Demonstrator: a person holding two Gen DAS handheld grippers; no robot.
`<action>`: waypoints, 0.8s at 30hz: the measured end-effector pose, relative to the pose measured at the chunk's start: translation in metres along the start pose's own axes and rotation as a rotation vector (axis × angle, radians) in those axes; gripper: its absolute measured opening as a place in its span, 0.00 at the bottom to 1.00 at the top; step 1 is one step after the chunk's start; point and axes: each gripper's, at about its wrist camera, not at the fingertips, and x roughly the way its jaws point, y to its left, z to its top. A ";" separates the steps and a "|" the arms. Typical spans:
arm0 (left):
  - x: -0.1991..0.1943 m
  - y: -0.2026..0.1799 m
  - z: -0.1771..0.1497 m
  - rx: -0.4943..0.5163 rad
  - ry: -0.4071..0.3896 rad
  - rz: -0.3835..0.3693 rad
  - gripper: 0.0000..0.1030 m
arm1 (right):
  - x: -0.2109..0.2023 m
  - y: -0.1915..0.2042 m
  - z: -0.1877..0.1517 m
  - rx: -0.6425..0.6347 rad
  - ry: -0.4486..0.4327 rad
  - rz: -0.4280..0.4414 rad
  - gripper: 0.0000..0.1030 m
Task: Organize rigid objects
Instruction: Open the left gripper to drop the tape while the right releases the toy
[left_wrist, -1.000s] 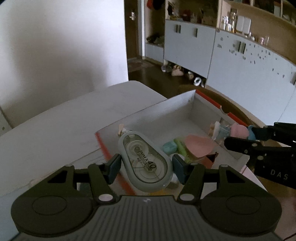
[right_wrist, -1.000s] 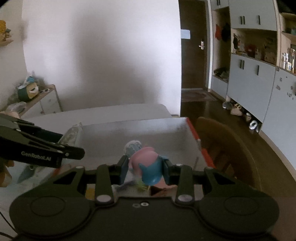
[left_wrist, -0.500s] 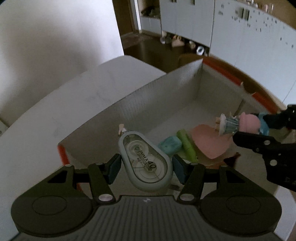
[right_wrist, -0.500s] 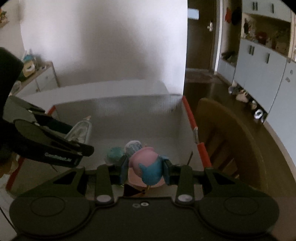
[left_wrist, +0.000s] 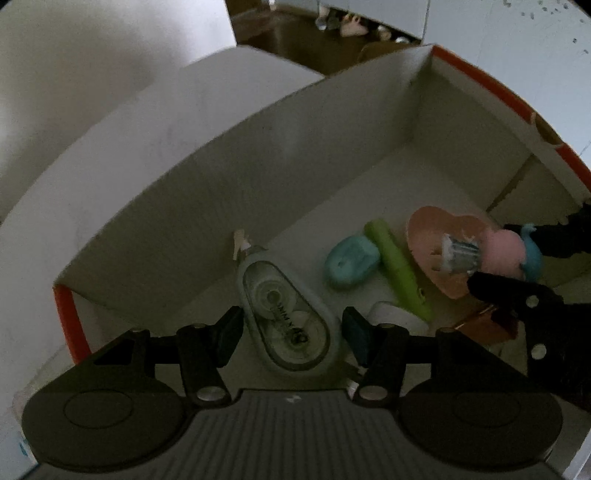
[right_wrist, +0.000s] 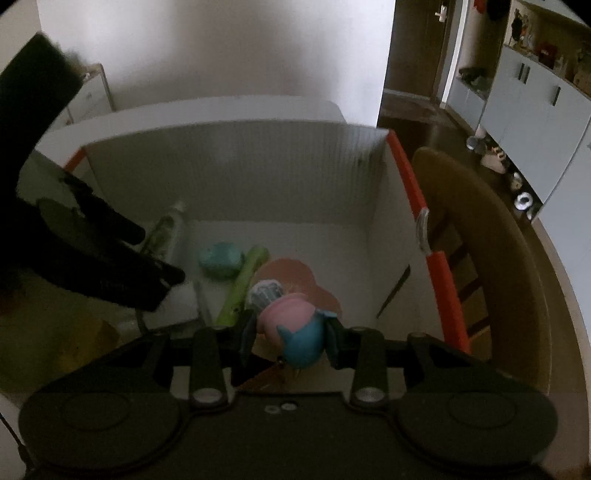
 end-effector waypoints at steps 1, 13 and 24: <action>0.002 0.001 0.001 -0.002 0.011 -0.004 0.54 | 0.000 0.000 -0.001 0.004 0.006 0.002 0.36; 0.014 -0.005 0.000 0.023 0.093 0.003 0.54 | -0.010 0.005 -0.004 0.004 0.015 0.009 0.42; -0.006 -0.002 -0.012 0.005 0.028 0.005 0.59 | -0.032 -0.002 0.000 0.003 -0.021 0.026 0.52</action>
